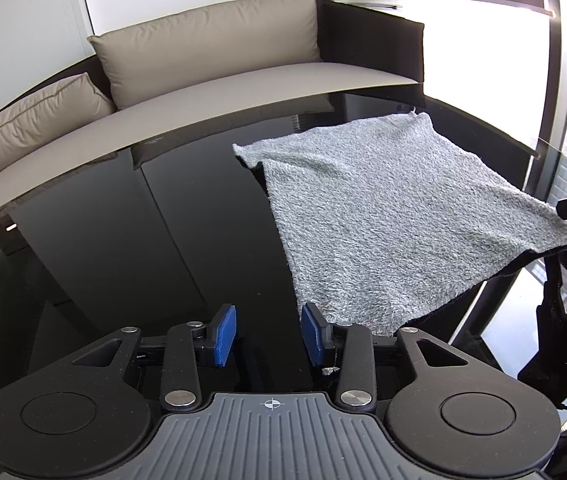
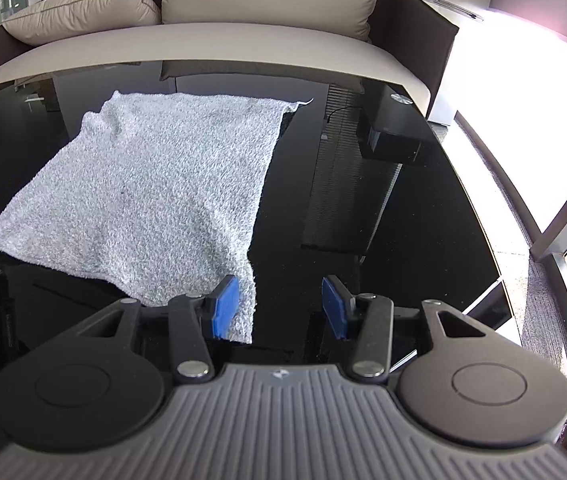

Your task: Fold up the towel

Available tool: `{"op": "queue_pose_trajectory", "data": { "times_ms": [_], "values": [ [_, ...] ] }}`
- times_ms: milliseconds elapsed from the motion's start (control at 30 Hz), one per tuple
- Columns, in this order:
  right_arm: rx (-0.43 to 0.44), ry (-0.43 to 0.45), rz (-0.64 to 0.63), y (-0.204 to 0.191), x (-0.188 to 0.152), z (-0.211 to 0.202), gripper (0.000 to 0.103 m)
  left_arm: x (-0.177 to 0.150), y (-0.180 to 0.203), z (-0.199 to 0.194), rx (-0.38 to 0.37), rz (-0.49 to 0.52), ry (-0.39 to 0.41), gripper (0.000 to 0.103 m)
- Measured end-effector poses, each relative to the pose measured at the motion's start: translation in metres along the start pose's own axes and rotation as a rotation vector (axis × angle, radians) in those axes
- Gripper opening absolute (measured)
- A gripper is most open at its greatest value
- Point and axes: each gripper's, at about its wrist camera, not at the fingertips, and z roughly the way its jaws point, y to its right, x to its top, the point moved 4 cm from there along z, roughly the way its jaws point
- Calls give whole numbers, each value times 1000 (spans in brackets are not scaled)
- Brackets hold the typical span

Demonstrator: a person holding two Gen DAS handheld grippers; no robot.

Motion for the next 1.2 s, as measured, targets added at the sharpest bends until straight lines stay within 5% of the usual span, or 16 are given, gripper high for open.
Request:
{"op": "queue_pose_trajectory", "data": {
  "times_ms": [433,600,733,933,1200],
  "values": [
    [47,-7,6,-1,-14,-10,52,-7,1,-17,-103,-83,13,64],
    [58,8,1,-5,-17,-15,54,-10,2,-22,-85,-92,36,88],
    [71,20,-4,-7,-21,-19,73,-11,1,-23,-114,-116,36,88],
    [72,28,10,-5,-22,-21,73,-12,5,-24,-129,-109,40,86],
    [72,16,-12,-9,-24,-19,73,-14,9,-19,-165,-113,13,62]
  ]
}}
